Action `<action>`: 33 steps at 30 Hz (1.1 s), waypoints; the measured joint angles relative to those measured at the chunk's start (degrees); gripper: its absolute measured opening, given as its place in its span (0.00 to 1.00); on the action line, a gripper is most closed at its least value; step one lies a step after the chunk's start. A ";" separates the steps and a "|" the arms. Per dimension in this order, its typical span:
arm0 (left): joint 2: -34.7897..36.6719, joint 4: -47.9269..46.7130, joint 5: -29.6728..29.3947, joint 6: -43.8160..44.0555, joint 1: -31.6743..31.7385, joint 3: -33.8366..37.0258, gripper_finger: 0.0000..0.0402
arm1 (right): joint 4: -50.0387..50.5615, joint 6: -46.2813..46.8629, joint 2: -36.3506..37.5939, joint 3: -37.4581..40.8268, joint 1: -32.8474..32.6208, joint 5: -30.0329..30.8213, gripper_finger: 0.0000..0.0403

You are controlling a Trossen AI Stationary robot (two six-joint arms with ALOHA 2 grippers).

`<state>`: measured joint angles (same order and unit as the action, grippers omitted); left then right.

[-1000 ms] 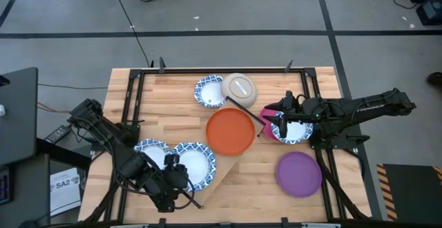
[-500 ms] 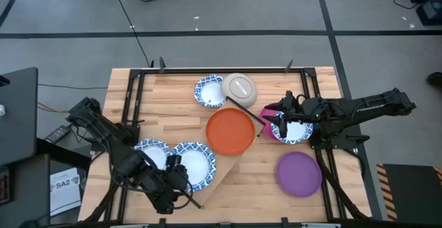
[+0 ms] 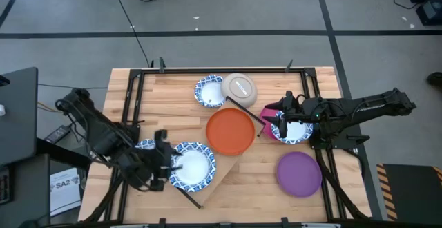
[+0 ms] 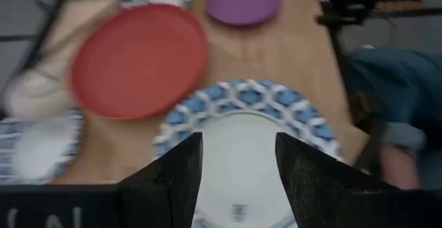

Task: Place and stack plates onto a shelf
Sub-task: Stack the gray plate on top of the orange plate on the shelf

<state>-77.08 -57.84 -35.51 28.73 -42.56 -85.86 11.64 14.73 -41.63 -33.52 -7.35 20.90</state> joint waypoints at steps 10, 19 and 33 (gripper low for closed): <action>6.22 -6.43 -7.32 0.64 0.01 0.01 0.47 | 0.00 -9.08 0.00 0.00 -0.02 0.27 0.88; 9.83 -8.80 -11.89 0.74 0.71 0.02 0.47 | 0.04 -12.60 0.00 0.00 0.00 0.70 0.98; 13.81 -13.32 -9.46 0.11 14.40 0.89 0.47 | 7.66 -28.42 -0.06 0.00 10.56 18.59 0.95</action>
<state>-63.27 -71.16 -44.97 28.84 -28.15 -84.98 19.29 -13.69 -41.69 -33.52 3.21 39.49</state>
